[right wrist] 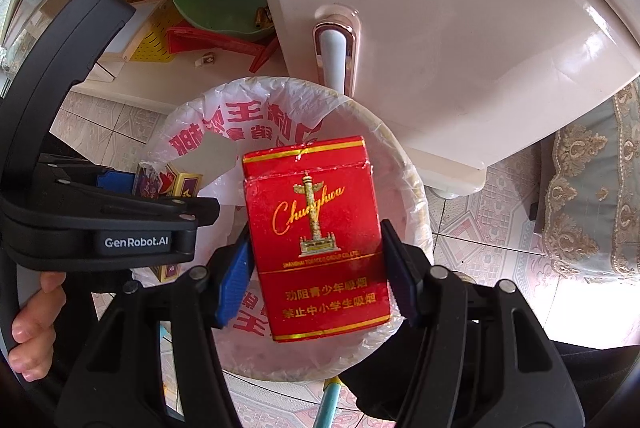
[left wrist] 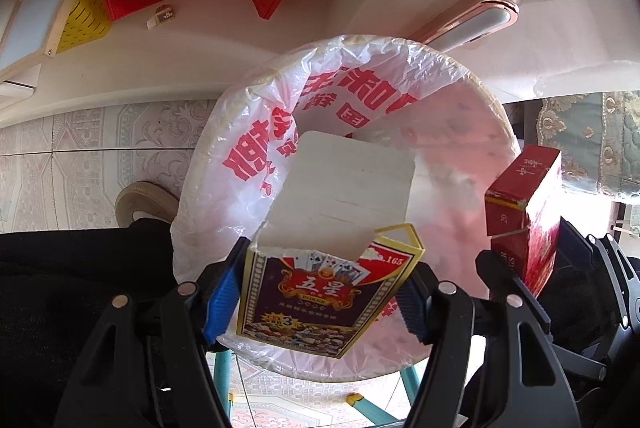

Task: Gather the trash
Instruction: 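Carry the card box and red pack down over the wastebasket with both tools, then open both tools over the wastebasket, dropping the card box and red pack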

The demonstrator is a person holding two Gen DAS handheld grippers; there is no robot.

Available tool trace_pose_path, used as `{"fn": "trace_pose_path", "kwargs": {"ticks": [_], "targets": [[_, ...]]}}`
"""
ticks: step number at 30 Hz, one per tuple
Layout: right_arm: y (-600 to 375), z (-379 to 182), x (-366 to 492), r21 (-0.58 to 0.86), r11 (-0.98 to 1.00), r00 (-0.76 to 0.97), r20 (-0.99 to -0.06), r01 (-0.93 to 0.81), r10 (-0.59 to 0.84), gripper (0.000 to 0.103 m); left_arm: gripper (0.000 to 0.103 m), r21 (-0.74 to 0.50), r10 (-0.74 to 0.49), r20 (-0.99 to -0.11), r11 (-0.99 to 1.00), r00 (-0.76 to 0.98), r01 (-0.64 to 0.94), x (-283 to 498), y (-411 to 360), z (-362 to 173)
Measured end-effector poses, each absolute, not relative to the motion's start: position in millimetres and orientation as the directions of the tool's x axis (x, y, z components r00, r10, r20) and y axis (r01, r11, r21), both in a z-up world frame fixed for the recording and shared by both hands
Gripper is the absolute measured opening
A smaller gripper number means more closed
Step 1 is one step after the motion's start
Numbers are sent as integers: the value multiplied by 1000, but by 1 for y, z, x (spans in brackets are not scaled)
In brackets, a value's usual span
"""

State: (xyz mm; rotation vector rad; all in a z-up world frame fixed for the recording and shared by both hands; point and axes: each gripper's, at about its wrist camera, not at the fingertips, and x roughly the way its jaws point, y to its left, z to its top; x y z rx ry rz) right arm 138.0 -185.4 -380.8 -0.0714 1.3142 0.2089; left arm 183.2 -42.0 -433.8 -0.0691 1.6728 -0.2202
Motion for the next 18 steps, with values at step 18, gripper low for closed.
{"fn": "trace_pose_path", "kwargs": {"ticks": [18], "targets": [[-176,-385,135,61,972,222,-969,-226,112,75,74,-166,-154,-980,982,-128,85,183,-43,-436]]}}
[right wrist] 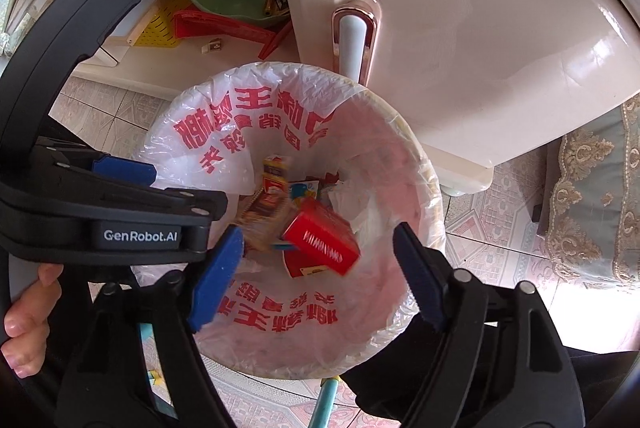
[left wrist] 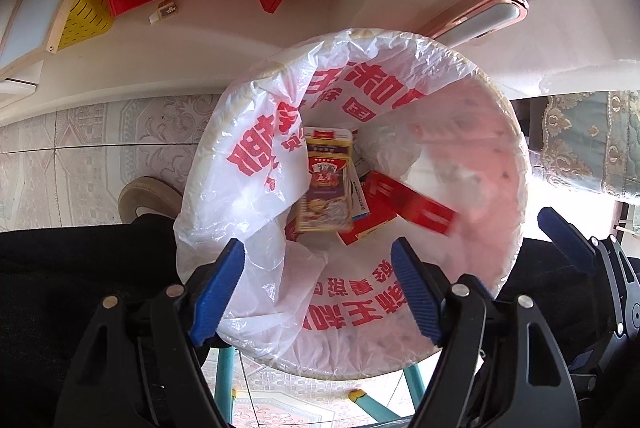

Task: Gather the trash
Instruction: 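Open both tools over the wastebasket, dropping the card box and red pack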

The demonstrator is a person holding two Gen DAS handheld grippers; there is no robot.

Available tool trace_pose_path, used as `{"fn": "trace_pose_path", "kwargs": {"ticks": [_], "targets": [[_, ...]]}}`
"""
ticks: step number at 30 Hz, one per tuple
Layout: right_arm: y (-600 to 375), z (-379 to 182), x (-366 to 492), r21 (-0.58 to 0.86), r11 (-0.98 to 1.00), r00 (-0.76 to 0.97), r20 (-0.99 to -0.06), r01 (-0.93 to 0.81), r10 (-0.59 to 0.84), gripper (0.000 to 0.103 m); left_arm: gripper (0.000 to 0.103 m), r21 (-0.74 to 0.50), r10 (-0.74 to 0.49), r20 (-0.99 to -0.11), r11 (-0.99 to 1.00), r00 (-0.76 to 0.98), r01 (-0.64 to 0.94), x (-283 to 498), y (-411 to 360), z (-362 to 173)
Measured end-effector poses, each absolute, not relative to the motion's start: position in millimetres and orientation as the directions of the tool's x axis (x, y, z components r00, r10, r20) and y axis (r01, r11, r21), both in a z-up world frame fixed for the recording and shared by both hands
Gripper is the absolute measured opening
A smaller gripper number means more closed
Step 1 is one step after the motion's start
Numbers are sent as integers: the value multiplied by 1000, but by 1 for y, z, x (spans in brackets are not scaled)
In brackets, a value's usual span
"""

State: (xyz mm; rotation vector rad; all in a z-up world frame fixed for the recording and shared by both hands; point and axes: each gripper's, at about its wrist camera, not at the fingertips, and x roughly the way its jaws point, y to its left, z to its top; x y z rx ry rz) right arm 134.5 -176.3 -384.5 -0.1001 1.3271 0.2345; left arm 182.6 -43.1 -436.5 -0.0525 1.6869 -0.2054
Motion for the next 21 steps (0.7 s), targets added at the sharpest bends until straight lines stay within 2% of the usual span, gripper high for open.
{"fn": "trace_pose_path", "kwargs": {"ticks": [21], "targets": [[-184,-383,134,127,972,197,-966,-199,167,78,77,-120,-110,-990,986,-87,119,177,-45,-419]]}}
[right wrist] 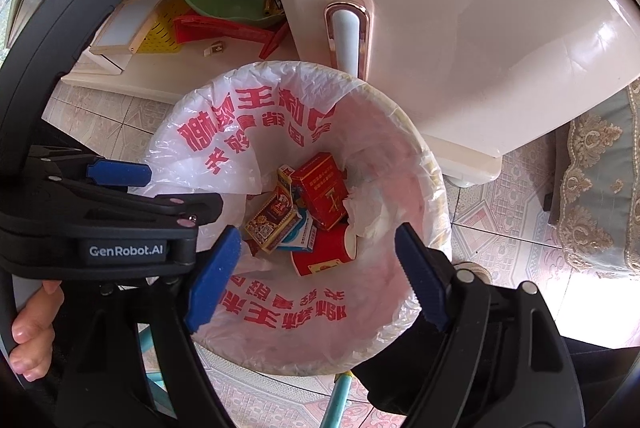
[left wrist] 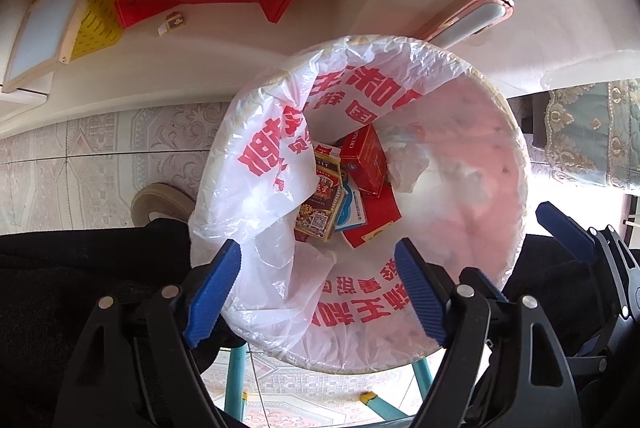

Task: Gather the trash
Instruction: 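Open both tools over the wastebasket, dropping the card box and red pack, then raise both tools back over the table toward the last two items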

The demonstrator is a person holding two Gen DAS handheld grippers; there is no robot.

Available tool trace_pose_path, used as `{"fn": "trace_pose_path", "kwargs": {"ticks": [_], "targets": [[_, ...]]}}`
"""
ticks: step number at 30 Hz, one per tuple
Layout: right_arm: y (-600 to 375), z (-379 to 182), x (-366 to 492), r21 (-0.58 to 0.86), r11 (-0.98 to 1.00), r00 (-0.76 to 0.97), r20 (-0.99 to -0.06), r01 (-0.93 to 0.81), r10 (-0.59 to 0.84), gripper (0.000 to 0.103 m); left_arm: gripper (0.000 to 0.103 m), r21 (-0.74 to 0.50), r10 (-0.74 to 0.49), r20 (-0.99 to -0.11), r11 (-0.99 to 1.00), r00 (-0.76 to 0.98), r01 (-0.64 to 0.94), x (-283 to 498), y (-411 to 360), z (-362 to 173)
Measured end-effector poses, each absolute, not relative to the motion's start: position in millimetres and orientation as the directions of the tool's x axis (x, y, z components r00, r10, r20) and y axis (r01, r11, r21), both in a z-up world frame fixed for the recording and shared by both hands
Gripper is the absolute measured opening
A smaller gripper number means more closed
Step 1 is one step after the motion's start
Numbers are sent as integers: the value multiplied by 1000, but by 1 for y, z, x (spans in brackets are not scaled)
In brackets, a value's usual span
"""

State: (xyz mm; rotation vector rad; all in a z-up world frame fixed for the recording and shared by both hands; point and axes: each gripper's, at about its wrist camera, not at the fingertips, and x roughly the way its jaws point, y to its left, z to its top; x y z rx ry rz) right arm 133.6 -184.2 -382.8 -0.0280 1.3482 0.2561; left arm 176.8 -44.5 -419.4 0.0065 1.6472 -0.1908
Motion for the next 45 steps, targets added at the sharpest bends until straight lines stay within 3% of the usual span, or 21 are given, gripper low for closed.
{"fn": "trace_pose_path", "kwargs": {"ticks": [7,14,20,26,35,45], "targets": [[-189,-331,114,183,957,248,-939,-224,238,78,79,-75,-79,-997,987,24,144,158,-32,-356],[-198,-217,108,129,945,425,-869,-301,254,92,84,-58,-91,-983,977,158,206,170,-22,-230],[-218,-116,140,119,943,519,-810,-310,273,94,90,13,-73,-942,967,326,254,209,-30,-111],[-238,-40,173,82,947,585,-769,-309,258,96,91,49,-75,-926,948,369,315,235,-55,-33],[-254,10,214,48,955,656,-716,-293,237,96,91,51,-87,-905,950,417,309,274,-79,22],[-261,14,250,60,953,652,-716,-296,248,96,91,43,-69,-925,958,375,282,323,-79,8]]}}
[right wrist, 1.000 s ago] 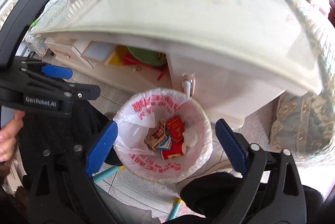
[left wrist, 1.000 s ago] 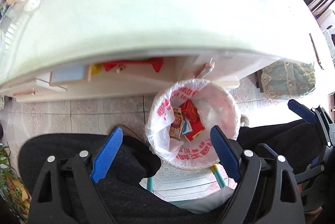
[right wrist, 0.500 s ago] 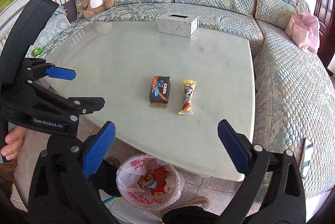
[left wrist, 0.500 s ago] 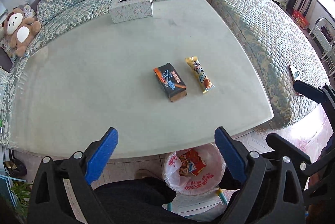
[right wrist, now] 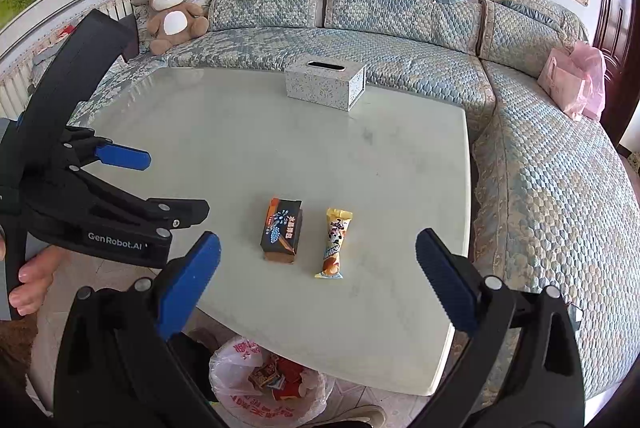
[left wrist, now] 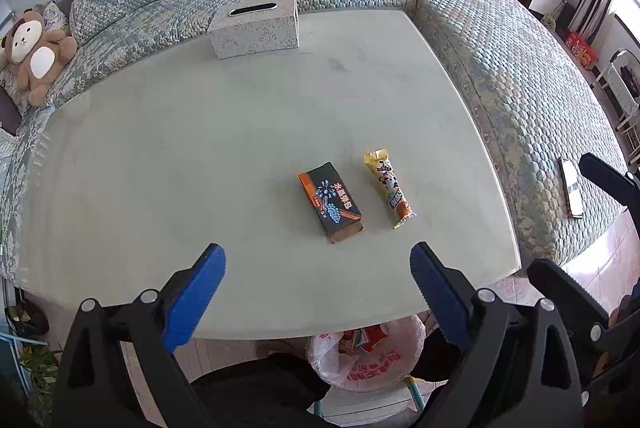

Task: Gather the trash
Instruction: 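Raise both tools back over the table toward the last two items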

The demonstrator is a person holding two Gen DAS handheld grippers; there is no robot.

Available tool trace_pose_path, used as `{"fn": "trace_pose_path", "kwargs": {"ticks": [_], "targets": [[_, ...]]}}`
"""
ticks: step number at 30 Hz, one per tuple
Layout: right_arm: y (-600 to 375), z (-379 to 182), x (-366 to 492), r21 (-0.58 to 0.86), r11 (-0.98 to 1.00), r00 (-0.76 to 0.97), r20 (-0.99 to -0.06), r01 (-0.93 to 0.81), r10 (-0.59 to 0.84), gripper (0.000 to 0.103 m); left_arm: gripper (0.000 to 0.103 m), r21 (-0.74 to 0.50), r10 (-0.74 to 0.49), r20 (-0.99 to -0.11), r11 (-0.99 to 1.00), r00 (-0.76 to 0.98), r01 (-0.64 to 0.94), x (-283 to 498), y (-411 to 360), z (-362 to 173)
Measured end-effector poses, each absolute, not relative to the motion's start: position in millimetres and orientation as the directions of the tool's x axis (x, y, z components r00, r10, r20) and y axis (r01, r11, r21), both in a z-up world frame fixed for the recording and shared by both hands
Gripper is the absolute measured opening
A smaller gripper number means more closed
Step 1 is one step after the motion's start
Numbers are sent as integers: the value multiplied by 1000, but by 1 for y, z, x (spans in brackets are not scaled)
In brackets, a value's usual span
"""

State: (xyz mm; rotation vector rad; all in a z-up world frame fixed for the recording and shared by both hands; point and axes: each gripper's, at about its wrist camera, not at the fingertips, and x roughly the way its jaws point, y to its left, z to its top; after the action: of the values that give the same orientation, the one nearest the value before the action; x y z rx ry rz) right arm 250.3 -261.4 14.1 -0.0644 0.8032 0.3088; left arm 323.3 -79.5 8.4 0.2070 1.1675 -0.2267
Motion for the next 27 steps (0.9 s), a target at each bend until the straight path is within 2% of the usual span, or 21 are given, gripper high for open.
{"fn": "trace_pose_path", "kwargs": {"ticks": [15,27], "targets": [[-254,-37,295,31,949,588,-778,-315,221,96,91,23,-49,-963,965,266,262,378,-85,-56],[-249,-105,331,19,948,497,-848,-318,184,96,91,15,-25,-986,971,165,238,416,-91,-123]]}}
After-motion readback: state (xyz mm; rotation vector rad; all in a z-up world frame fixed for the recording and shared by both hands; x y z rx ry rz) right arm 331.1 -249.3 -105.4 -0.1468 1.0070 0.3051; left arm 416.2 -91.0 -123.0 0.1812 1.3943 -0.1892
